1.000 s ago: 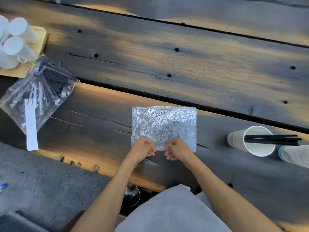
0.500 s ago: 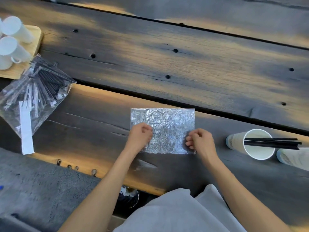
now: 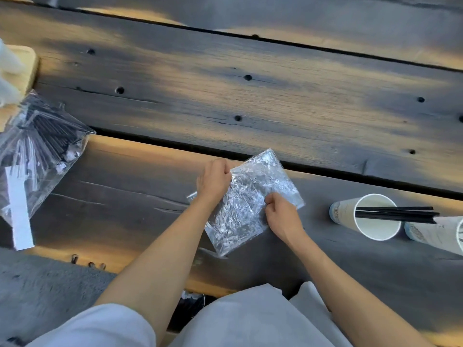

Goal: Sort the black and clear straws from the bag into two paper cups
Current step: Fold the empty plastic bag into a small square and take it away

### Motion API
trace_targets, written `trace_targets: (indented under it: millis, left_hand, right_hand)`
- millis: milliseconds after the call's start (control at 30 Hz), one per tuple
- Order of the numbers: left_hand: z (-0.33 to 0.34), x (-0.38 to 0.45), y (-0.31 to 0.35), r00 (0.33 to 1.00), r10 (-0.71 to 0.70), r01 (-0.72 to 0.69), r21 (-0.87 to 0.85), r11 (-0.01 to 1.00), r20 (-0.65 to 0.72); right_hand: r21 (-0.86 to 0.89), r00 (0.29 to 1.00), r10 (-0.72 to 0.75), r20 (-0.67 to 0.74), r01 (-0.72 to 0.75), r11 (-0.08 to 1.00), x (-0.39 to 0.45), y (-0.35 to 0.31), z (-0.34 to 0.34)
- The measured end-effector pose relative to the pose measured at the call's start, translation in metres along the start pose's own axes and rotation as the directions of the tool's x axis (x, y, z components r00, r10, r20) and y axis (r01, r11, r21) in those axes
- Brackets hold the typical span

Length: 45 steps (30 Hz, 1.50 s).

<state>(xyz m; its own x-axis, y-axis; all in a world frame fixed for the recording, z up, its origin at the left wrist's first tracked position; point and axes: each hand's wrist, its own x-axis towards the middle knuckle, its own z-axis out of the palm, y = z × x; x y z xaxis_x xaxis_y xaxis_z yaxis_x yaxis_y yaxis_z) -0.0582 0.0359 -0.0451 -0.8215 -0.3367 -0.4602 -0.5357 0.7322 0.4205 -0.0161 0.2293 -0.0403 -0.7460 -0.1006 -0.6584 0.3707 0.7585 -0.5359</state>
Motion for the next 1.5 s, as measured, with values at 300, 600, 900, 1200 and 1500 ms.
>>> trace_targets:
  millis: [300,600,900,1200,1500]
  left_hand:
    - [0.003,0.007,0.018,0.997,-0.029,0.023,0.087,0.996,0.068]
    - [-0.006,0.003,0.006,0.969,-0.157,0.205,-0.262,0.943,0.193]
    - [-0.02,-0.015,-0.03,0.925,-0.195,0.345,-0.51,0.788,0.325]
    - [-0.014,-0.03,-0.05,0.938,-0.174,0.323,-0.575,0.752,0.299]
    - [-0.021,-0.028,-0.049,0.925,-0.191,0.335,-0.464,0.82,0.33]
  right_hand:
    - [-0.465,0.963,-0.254,-0.091,0.185,0.866,0.015,0.019,-0.034]
    - [-0.323,0.941,-0.284,-0.183,0.215,0.922,0.021,0.036,-0.044]
    - [0.651,0.952,0.307,0.011,-0.24,0.72,0.015,0.018,-0.054]
    - [0.662,0.946,0.135,0.296,-0.305,0.685,0.025,-0.004,-0.049]
    - [0.496,0.967,0.081,0.24,-0.194,0.846,0.03,-0.004,-0.047]
